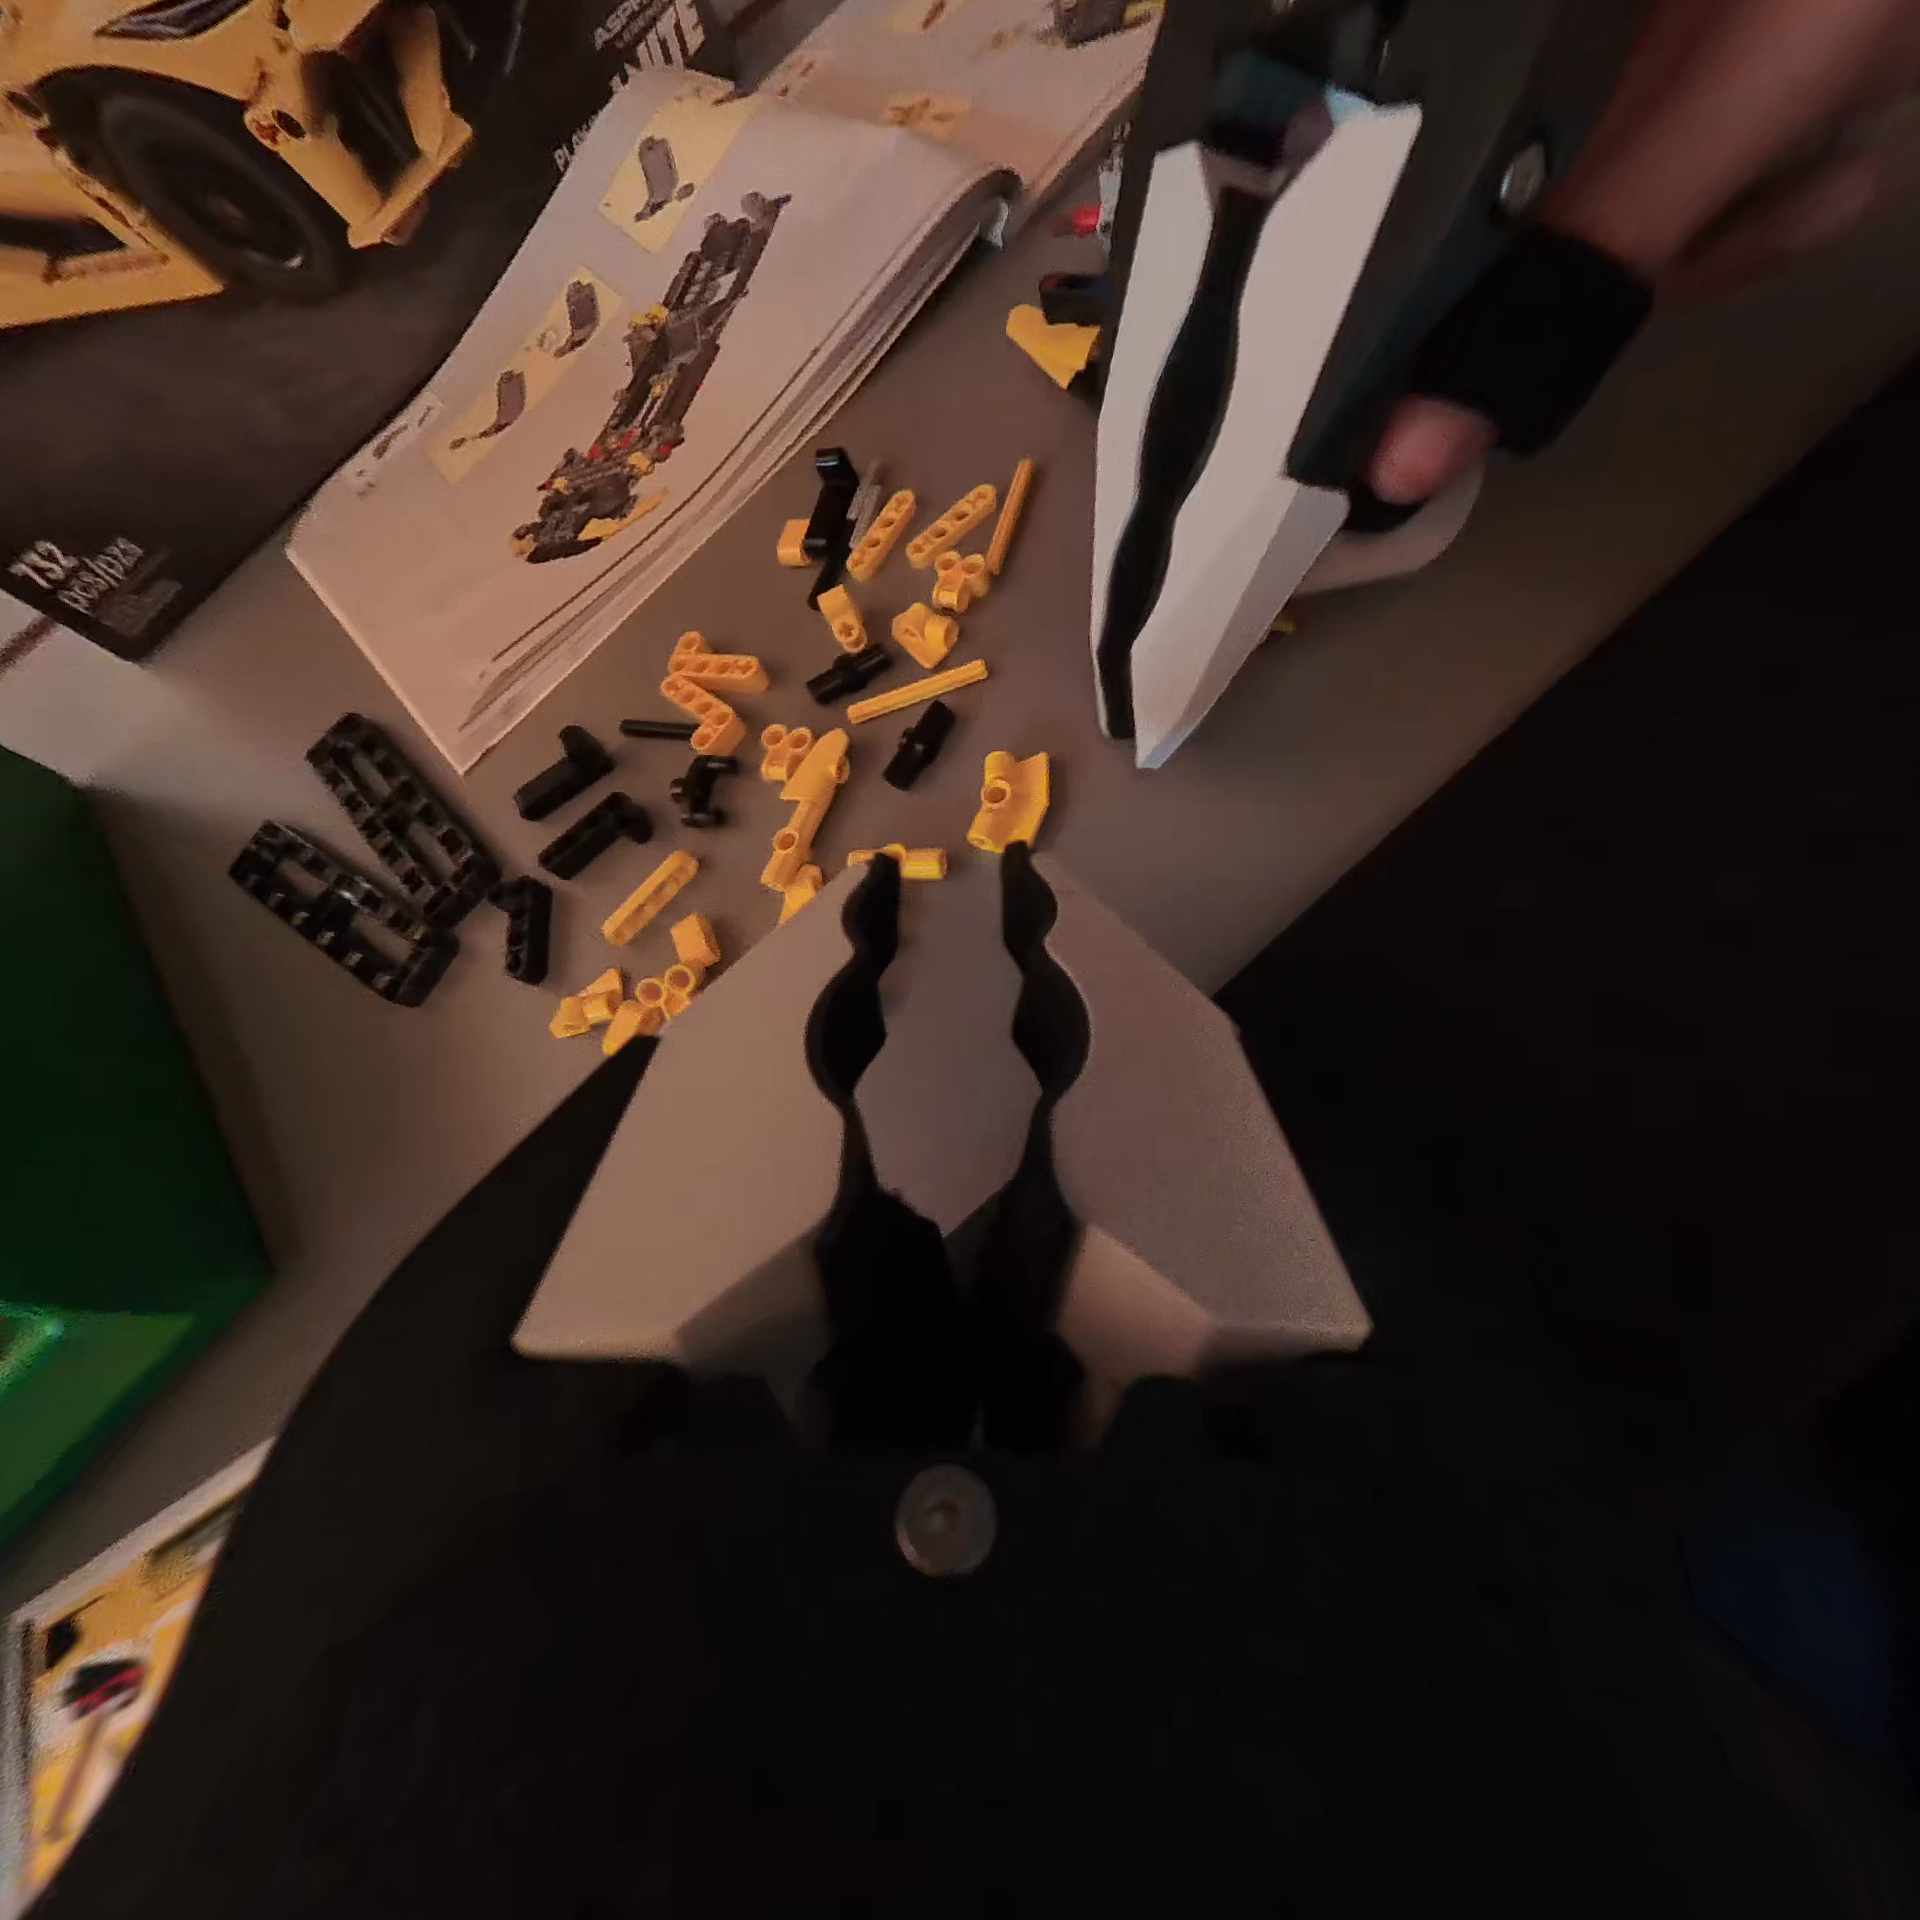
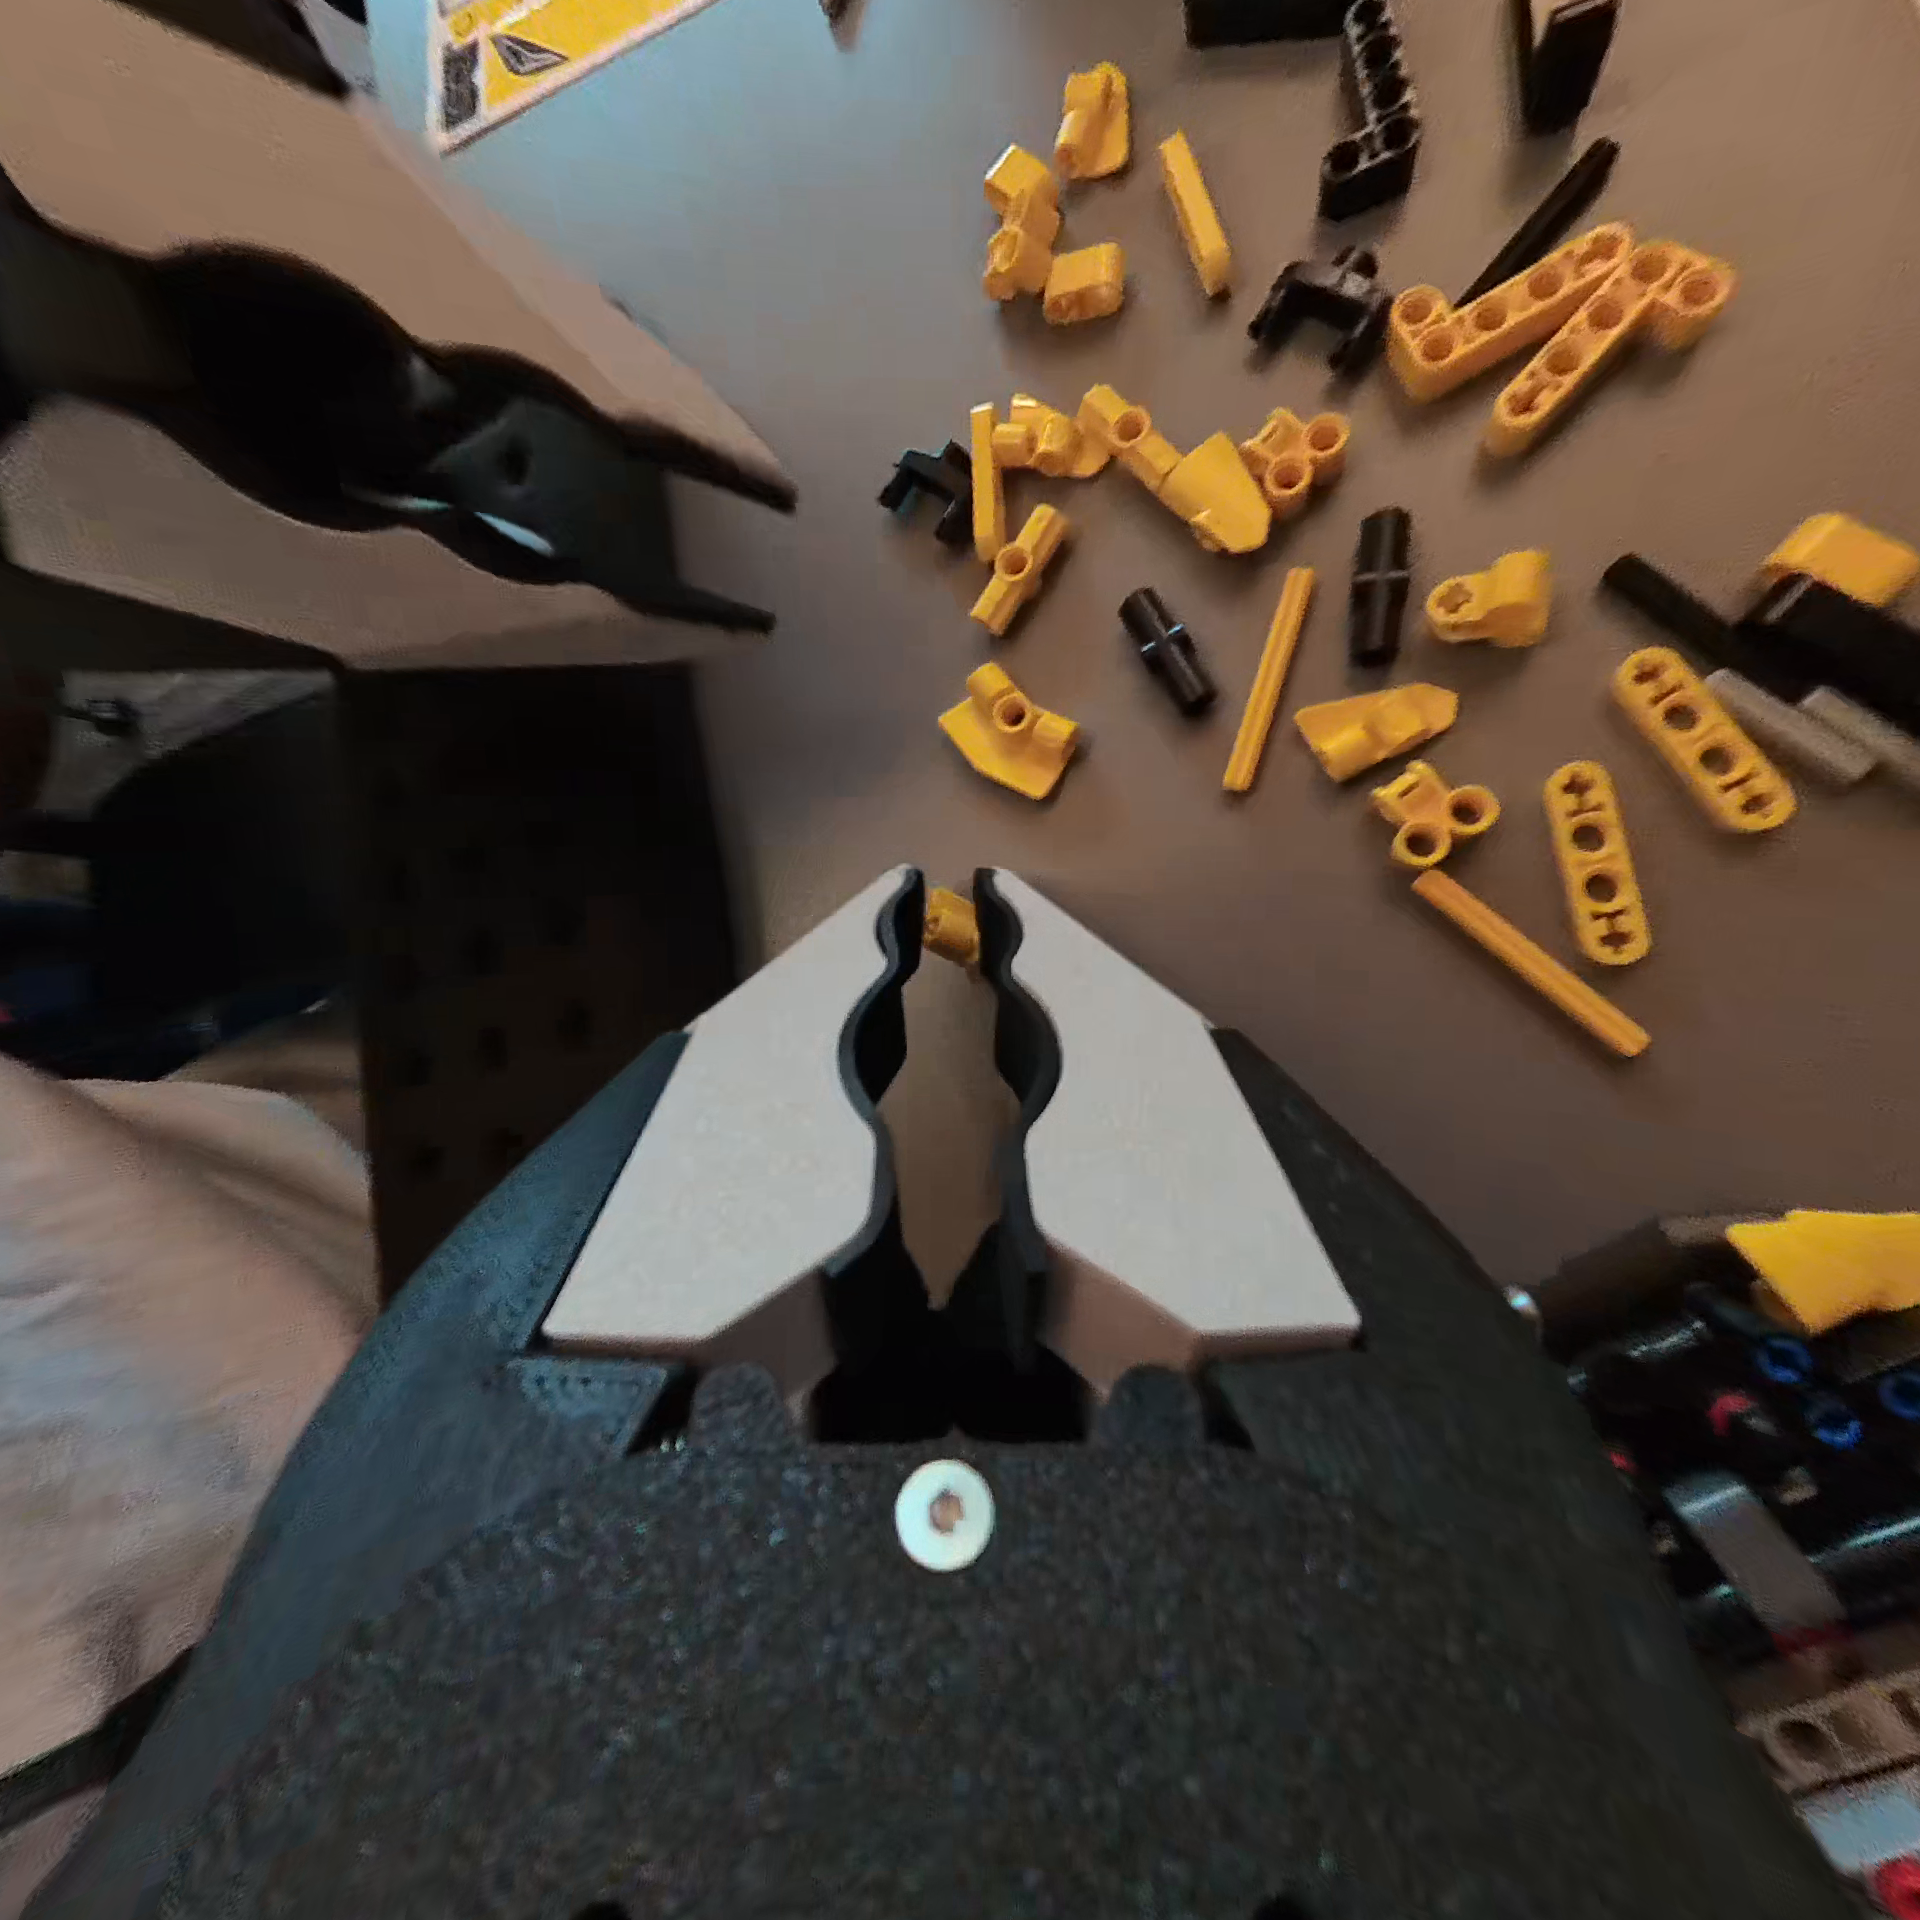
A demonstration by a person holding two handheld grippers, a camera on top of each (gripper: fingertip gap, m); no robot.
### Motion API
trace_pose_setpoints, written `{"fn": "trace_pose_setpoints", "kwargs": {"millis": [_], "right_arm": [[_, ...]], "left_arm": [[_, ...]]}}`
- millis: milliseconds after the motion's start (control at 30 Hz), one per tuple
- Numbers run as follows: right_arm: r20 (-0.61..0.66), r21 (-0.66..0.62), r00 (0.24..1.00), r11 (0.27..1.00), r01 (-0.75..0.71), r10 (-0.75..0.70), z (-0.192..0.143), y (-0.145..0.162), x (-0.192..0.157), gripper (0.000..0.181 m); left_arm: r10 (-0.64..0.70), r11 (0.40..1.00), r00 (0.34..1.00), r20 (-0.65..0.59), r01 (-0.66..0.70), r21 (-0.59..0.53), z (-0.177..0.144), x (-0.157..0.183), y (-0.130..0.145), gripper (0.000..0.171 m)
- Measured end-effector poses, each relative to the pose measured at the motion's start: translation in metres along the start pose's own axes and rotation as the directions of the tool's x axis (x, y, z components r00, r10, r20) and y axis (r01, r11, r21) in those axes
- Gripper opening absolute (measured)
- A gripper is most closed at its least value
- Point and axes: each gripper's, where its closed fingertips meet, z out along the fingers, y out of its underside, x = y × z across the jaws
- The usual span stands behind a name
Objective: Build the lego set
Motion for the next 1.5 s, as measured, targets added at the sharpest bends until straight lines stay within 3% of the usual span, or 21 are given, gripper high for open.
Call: {"fn": "trace_pose_setpoints", "kwargs": {"millis": [133, 267, 500, 667, 800, 867, 1000, 1233, 1333, 1500], "right_arm": [[-0.023, 0.088, 0.999, 0.996, 0.027, -0.025, -0.009, -0.009, 0.004, 0.024], [-0.115, 0.269, 0.993, 0.963, 0.017, 0.015, -0.053, -0.015, 0.025, 0.026], [-0.357, 0.493, 0.928, 0.866, 0.087, 0.11, -0.139, 0.031, 0.057, 0.025], [-0.424, 0.607, 0.885, 0.786, 0.119, 0.194, -0.176, 0.065, 0.059, 0.024], [-0.417, 0.651, 0.88, 0.75, 0.116, 0.226, -0.183, 0.072, 0.058, 0.023], [-0.411, 0.663, 0.886, 0.737, 0.128, 0.215, -0.185, 0.07, 0.055, 0.023], [-0.4, 0.639, 0.899, 0.757, 0.136, 0.176, -0.177, 0.07, 0.049, 0.023], [-0.42, 0.616, 0.895, 0.771, 0.16, 0.15, -0.174, 0.073, 0.046, 0.021], [-0.393, 0.628, 0.906, 0.766, 0.138, 0.159, -0.174, 0.073, 0.045, 0.019], [-0.37, 0.643, 0.913, 0.757, 0.117, 0.173, -0.176, 0.073, 0.046, 0.019]], "left_arm": [[-0.099, 0.986, 0.993, -0.058, 0.106, 0.128, -0.013, -0.005, -0.012, 0.023], [-0.212, 0.956, 0.971, -0.11, 0.23, 0.18, -0.019, -0.014, -0.016, 0.029], [-0.317, 0.934, 0.924, -0.215, 0.343, 0.098, -0.01, -0.014, -0.009, 0.032], [-0.315, 0.943, 0.924, -0.217, 0.33, 0.035, -0.003, -0.009, -0.002, 0.032], [-0.261, 0.964, 0.952, -0.162, 0.265, 0.005, 0.001, -0.007, 0.002, 0.031], [-0.161, 0.986, 0.975, -0.155, 0.153, -0.06, 0.007, 0.005, 0.007, 0.027], [-0.056, 0.987, 0.966, -0.254, 0.016, -0.157, 0.023, 0.043, -0.005, 0.028], [-0.049, 0.965, 0.951, -0.304, -0.033, -0.26, 0.05, 0.046, -0.005, 0.029], [-0.132, 0.964, 0.913, -0.386, 0.028, -0.263, 0.051, 0.053, -0.007, 0.032], [-0.152, 0.96, 0.913, -0.379, 0.044, -0.277, 0.052, 0.046, -0.005, 0.013]]}}
